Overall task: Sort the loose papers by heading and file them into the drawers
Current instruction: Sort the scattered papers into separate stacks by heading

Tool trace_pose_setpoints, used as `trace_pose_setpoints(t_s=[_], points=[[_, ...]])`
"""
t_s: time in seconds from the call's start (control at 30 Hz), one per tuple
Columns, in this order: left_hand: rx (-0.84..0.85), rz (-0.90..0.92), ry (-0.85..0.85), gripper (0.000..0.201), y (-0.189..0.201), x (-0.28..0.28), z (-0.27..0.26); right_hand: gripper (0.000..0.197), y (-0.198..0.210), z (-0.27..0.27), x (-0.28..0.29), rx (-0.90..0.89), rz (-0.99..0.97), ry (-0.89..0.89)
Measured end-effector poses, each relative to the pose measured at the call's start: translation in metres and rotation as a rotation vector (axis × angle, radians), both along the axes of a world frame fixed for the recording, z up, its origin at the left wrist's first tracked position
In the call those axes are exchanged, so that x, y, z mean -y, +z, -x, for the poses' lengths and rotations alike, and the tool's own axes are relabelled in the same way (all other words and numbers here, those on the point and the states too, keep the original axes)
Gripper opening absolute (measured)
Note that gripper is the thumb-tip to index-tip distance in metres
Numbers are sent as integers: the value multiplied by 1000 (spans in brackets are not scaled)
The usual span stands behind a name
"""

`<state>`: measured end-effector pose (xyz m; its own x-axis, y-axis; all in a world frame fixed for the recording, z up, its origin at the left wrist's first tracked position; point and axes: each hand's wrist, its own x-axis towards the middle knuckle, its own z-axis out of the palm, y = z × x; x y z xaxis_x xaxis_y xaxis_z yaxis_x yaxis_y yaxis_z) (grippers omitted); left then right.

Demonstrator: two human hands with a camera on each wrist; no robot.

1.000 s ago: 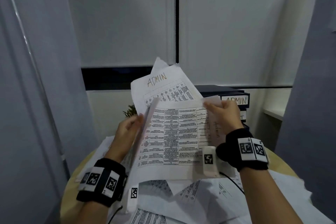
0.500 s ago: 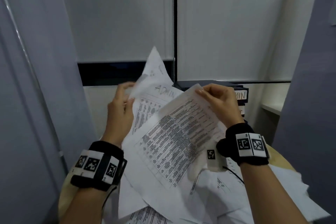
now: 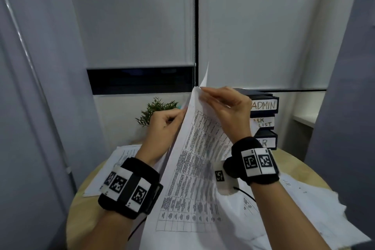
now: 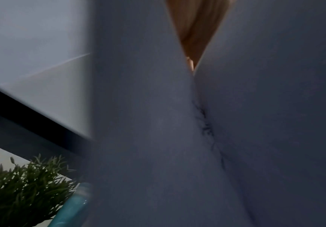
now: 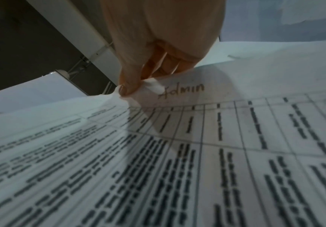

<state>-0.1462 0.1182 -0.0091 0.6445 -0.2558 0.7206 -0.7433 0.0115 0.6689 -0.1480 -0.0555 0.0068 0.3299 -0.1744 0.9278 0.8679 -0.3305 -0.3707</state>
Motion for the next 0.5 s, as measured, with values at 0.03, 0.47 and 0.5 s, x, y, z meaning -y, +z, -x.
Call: trace_pose_setpoints(t_s=[0.03,0.47,0.5], points=[[-1,16,6,34,-1,1,0,16,-1,0,-1,-2,-9,6],[-228,218,-28,43,-4,10,7,5,-16,-2,-13,158,107,-332],[-229,225,-30,38,-5,11,8,6,-19,-3,-14,175,109,-396]])
